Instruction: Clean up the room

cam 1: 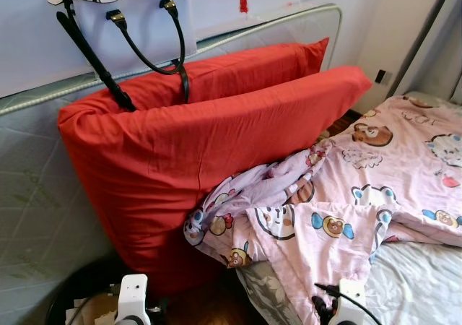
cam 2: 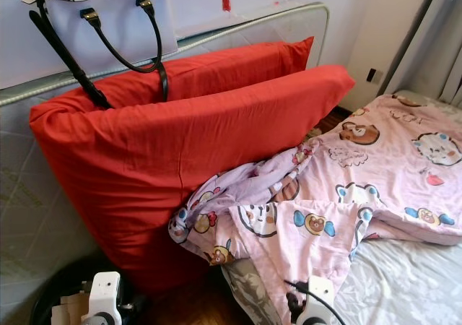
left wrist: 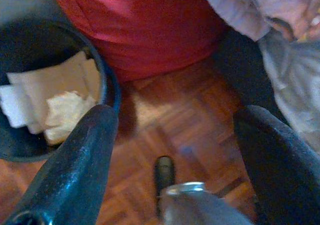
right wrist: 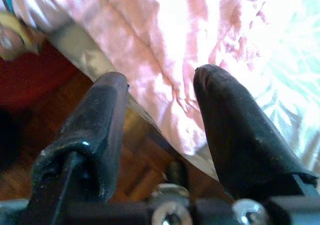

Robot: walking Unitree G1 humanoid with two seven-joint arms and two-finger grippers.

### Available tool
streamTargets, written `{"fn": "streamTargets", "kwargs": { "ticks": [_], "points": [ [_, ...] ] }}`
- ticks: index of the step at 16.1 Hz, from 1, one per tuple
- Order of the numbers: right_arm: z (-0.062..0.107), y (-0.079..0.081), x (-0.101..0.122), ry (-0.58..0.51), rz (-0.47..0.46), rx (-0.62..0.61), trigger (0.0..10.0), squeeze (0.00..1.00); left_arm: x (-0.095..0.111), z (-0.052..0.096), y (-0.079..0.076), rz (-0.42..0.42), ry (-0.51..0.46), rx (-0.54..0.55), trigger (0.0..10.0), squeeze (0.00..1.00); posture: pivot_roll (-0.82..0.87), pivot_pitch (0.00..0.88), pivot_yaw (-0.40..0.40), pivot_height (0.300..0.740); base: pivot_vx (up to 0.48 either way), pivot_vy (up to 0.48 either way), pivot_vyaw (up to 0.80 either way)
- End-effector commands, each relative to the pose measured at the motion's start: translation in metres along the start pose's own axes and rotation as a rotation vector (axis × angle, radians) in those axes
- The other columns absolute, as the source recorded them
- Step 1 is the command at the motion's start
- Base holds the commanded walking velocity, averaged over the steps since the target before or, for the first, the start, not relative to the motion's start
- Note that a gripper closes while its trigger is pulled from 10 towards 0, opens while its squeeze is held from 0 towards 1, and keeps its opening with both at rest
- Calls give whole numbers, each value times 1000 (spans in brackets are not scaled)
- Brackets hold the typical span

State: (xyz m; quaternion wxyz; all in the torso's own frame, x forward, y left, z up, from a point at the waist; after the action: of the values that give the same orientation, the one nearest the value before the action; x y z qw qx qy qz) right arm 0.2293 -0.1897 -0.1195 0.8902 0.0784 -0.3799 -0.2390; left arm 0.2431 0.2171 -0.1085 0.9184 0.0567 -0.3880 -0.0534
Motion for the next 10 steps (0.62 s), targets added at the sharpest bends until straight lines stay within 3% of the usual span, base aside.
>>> {"fn": "streamTargets", "kwargs": {
  "ticks": [1, 2, 3, 4, 5, 6, 8, 10],
  "points": [
    [3, -1, 2, -52, -38, 3, 10000, 0, -3, 3, 4, 11, -19, 16, 10000, 0, -27, 0, 43, 740, 0, 0, 0],
    [4, 0, 3, -63, -38, 15, 10000, 0, -3, 4, 6, 3, -27, 28, 10000, 0, -28, 0, 43, 740, 0, 0, 0],
    [48, 245, -19, -202, 127, -120, 10000, 0, 36, -5, 7, 55, -128, 10, 10000, 0, -17, 0, 38, 740, 0, 0, 0],
    [67, 272, -18, -249, 150, -120, 10000, 0, 68, -10, 9, 52, -198, 10, 10000, 0, -15, 0, 36, 740, 0, 0, 0],
    [71, 276, -18, -263, 144, -113, 10000, 0, 102, -12, 15, 37, -284, 29, 10000, 0, -7, 0, 32, 740, 0, 0, 0],
    [73, 276, -18, -285, 168, -110, 10000, 0, 122, -10, 33, 152, -346, 99, 10000, 0, -2, 0, 21, 740, 0, 0, 0],
    [74, 278, -19, -300, 178, -94, 10000, 0, 133, -7, 41, 205, -393, 112, 10000, 0, 9, 0, 7, 740, 0, 0, 0],
    [78, 278, -20, -319, 216, -112, 10000, 0, 133, -7, 32, 162, -394, 46, 10000, 0, 15, 0, 1, 740, 0, 0, 0]
  ]
}}
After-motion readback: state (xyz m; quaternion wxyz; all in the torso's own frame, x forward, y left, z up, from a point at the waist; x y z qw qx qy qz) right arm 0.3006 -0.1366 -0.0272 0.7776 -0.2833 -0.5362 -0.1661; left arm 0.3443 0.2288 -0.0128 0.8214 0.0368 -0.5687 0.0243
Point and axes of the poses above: a point about 5 cm out from each wrist's last joint towards the gripper, its own z axis pointing back from the gripper into the wrist, its own x axis along the axis of the wrist's last joint, y = z × x, the point moved 6 cm from there along -z, pointing out of the wrist towards the gripper, and after that the axes turned 13 degrees about -z, right-handed, at the moved point
